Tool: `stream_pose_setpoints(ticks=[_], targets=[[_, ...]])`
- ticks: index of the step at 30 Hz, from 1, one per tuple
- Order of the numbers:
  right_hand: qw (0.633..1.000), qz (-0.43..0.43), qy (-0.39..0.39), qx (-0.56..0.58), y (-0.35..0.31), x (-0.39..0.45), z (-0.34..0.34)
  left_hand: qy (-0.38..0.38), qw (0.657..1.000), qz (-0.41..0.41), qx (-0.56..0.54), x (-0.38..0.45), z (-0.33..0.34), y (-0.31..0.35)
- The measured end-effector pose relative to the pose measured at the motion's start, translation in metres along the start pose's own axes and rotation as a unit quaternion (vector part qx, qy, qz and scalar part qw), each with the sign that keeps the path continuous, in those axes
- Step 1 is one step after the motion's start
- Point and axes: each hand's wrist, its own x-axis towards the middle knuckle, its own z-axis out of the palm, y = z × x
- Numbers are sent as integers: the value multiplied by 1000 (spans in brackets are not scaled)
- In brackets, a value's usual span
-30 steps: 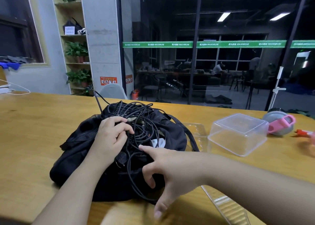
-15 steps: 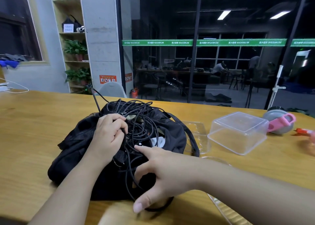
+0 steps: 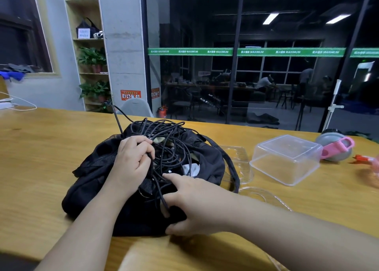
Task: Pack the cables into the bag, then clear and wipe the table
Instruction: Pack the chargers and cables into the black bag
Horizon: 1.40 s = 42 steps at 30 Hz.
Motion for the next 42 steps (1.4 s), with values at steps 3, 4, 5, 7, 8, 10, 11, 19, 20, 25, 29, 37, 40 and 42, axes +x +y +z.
stream_pose_setpoints(ticks=[3, 4, 5, 7, 8, 10, 11, 19, 20, 25, 29, 37, 40, 42], targets=[[998, 1, 1, 64, 11, -1, -6, 2, 1000, -5, 0, 0, -2, 2], [996, 5, 2, 89, 14, -1, -10, 5, 1000, -7, 0, 0, -2, 3], [993, 11, 9, 120, 19, 1, -14, 9, 1000, -6, -2, -1, -3, 3], [979, 34, 39, 199, 28, 6, -25, 25, 1000, 0, -10, -1, -5, 5], [969, 49, 62, 235, 32, 10, -31, 35, 999, 5, -16, 0, -7, 5], [951, 77, 105, 282, 40, 20, -39, 54, 998, 14, -29, 0, -10, 5], [943, 85, 122, 298, 42, 26, -41, 63, 997, 18, -36, 1, -12, 5], [779, 205, 360, 471, 56, 89, -52, 93, 993, 39, -63, 0, -20, 4], [774, 222, 380, 455, 58, 96, -52, 100, 992, 43, -67, 1, -21, 5], [845, 213, 374, 319, 57, 108, -39, 153, 983, 45, -95, 2, -24, 7], [888, 196, 275, 311, 52, 102, -31, 213, 971, 35, -106, 3, -24, 5], [995, 43, 26, 81, 20, 66, -53, 245, 961, 49, -115, 3, -27, 9], [997, 10, -81, 5, 6, 62, -49, 194, 974, 80, -83, 3, -25, 13], [994, 10, -105, -9, 5, 62, -45, 128, 985, 70, -92, 3, -22, 14]])
